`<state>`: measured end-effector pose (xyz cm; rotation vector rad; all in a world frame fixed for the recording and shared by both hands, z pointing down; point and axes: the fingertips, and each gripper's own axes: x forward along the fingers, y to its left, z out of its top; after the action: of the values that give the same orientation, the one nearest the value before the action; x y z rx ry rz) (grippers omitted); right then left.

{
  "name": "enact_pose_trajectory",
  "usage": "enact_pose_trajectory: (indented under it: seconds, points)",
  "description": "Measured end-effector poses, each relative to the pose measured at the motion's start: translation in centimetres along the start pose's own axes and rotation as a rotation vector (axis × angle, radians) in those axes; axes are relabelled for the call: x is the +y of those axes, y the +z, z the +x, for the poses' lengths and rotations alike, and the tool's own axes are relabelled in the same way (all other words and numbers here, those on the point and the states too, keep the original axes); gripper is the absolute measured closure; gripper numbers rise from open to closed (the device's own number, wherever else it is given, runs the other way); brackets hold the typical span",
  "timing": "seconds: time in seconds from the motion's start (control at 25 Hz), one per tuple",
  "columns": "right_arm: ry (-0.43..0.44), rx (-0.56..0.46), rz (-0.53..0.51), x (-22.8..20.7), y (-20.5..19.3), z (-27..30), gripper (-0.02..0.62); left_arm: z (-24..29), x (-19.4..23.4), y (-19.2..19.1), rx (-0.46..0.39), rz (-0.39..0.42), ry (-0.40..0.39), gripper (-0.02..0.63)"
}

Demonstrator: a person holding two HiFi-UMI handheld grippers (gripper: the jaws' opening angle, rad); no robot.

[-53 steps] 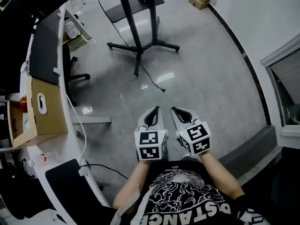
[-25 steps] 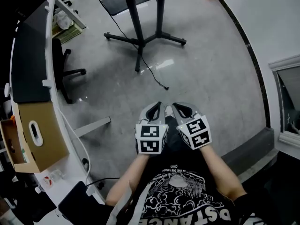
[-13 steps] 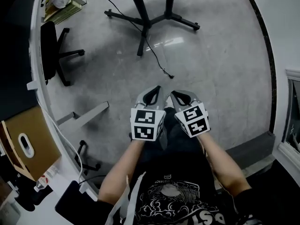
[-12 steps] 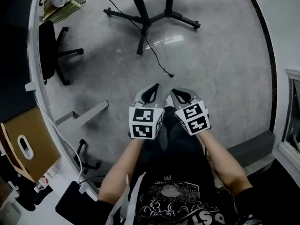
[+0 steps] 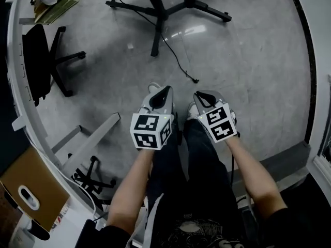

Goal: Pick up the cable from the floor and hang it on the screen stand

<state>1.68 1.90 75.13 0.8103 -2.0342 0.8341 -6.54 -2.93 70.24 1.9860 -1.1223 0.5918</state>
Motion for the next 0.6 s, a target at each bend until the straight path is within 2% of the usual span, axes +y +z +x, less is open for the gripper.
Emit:
enact_pose_trajectory:
  seconds: [0.24, 0.44, 0.6]
  points:
    - [-0.025, 0.041, 0.034, -2.6, -2.4, 7.0, 0.566, 4.8, 4.2, -1.5, 0.015, 0.007, -0.028, 0.606]
    - [-0.049, 0.074, 0.010, -4.6, -5.3, 13.2, 0.560, 9.2, 7.4, -4.3, 0.007, -0.029, -0.041, 0.606]
    - [-0.062, 0.106, -0.008, -6.3, -8.6, 18.2, 0.554, 13.1, 9.5, -6.6, 0.014, -0.026, -0.039, 0.606]
